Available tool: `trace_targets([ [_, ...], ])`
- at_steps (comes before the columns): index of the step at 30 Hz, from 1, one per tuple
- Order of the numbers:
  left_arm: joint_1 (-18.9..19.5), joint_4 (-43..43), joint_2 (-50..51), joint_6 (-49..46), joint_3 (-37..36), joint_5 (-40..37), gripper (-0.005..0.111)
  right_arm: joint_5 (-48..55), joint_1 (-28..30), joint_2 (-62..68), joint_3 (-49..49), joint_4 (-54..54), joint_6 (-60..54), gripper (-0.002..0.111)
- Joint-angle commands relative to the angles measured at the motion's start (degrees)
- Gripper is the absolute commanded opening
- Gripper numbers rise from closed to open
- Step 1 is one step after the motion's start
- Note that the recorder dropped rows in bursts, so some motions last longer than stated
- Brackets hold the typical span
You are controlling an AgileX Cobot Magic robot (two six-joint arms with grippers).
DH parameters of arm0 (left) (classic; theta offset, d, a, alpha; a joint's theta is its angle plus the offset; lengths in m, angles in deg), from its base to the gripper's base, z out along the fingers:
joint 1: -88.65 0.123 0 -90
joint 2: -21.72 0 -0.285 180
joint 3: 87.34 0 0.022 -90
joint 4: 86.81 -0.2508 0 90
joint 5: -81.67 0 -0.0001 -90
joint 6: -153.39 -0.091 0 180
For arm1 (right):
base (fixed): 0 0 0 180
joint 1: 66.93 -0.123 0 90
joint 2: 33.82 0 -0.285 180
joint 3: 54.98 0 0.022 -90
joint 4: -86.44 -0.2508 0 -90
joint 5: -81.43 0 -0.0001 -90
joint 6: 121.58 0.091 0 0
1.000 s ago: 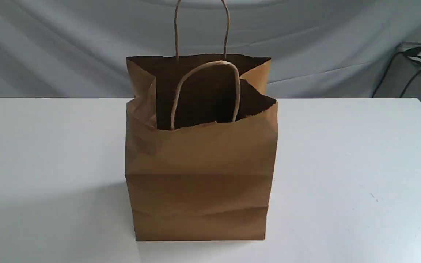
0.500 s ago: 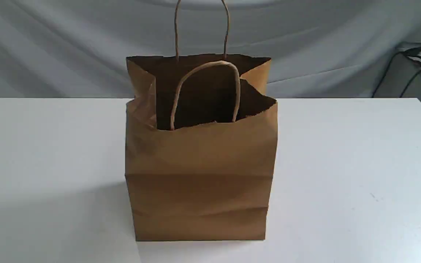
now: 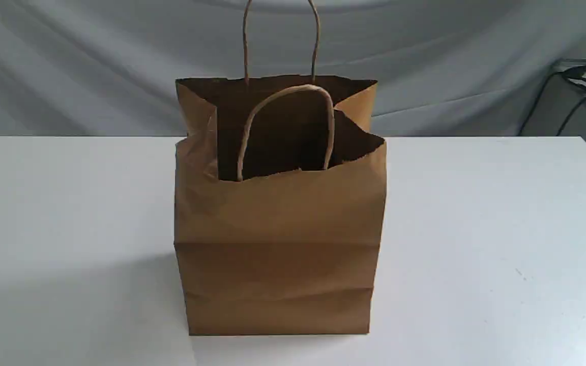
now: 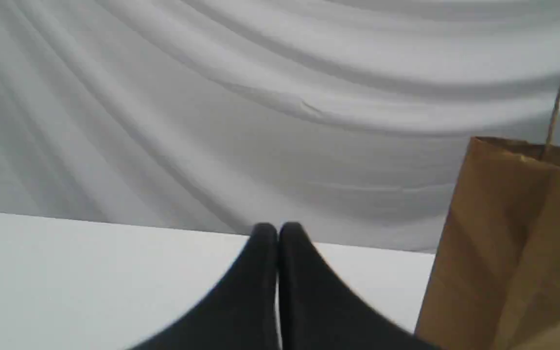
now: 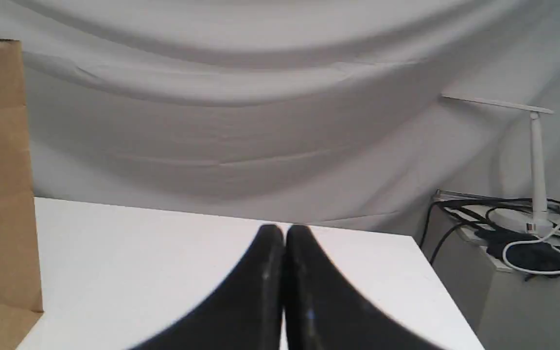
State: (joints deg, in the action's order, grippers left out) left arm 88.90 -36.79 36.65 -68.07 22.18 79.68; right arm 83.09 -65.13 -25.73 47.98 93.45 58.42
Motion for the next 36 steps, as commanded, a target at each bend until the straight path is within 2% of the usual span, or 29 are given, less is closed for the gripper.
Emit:
trace_targets([
  [1,1.6,0.6,-5.7,0.9,-2.4,0.0,0.0,0.3,0.1,-0.3,-0.2,-0.4,0.0,0.0],
  [9,1.7,0.4,-7.1,0.7,-6.5,-2.6,0.0,0.3,0.1,-0.3,-0.2,-0.4,0.0,0.0],
  [17,1.7,0.7,-7.1,2.3,-6.4,2.0,0.0,0.3,0.1,-0.3,-0.2,-0.4,0.0,0.0],
  [28,1.7,-1.5,-7.1,6.3,-4.4,0.0,0.0,0.3,0.1,-0.3,-0.2,-0.4,0.0,0.0],
  [34,1.7,-1.9,-7.1,1.5,-4.3,0.0,0.0,0.3,0.1,-0.3,-0.2,-0.4,0.0,0.0],
  [36,1.7,-5.0,-7.1,1.1,-4.1,0.3,0.0,0.3,0.1,-0.3,-0.2,-0.4,0.0,0.0],
])
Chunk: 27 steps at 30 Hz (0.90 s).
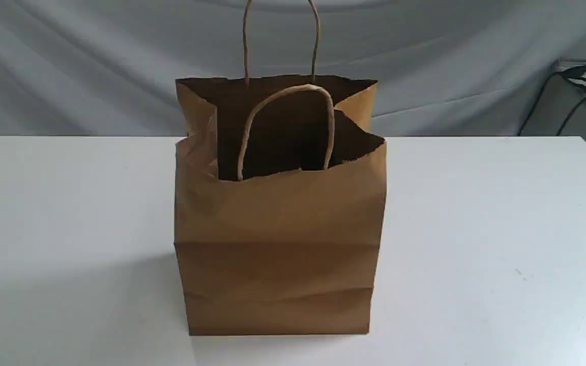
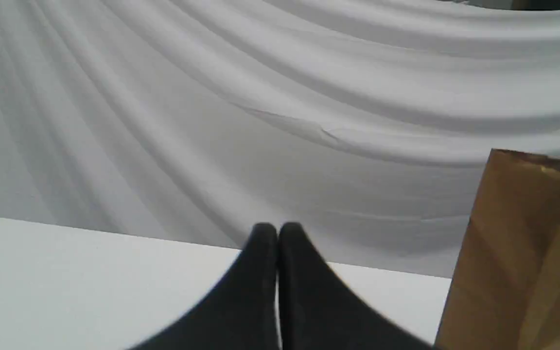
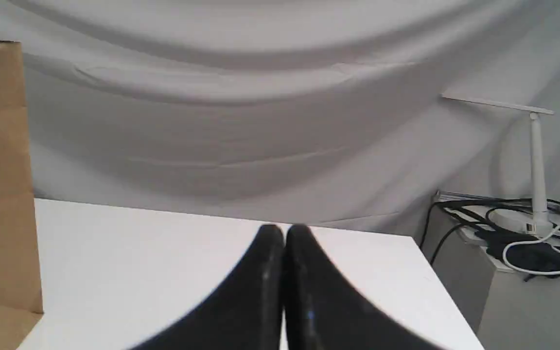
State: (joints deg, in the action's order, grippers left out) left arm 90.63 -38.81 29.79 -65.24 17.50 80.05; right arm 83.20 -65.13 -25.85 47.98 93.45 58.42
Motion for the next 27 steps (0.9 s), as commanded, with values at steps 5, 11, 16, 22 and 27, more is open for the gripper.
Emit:
trace_targets([
  [5,0.0,-22.8,-0.3,17.1,0.9,0.9,0.0,0.2,0.1,-0.2,-0.2,-0.4,0.0,0.0],
  [11,0.0,-48.8,-0.3,46.4,0.2,-0.2,0.0,0.2,0.1,-0.2,-0.2,-0.4,0.0,0.0],
  [16,0.0,-52.0,-0.3,45.6,-2.0,-1.1,0.0,0.2,0.1,-0.2,-0.2,-0.4,0.0,0.0],
  [22,0.0,-52.1,-0.3,44.3,-2.0,-1.7,0.0,0.2,0.1,-0.2,-0.2,-0.4,0.0,0.0],
  [27,0.0,-52.1,-0.3,42.7,-2.0,-2.4,0.0,0.2,0.1,-0.2,-0.2,-0.4,0.0,0.0],
])
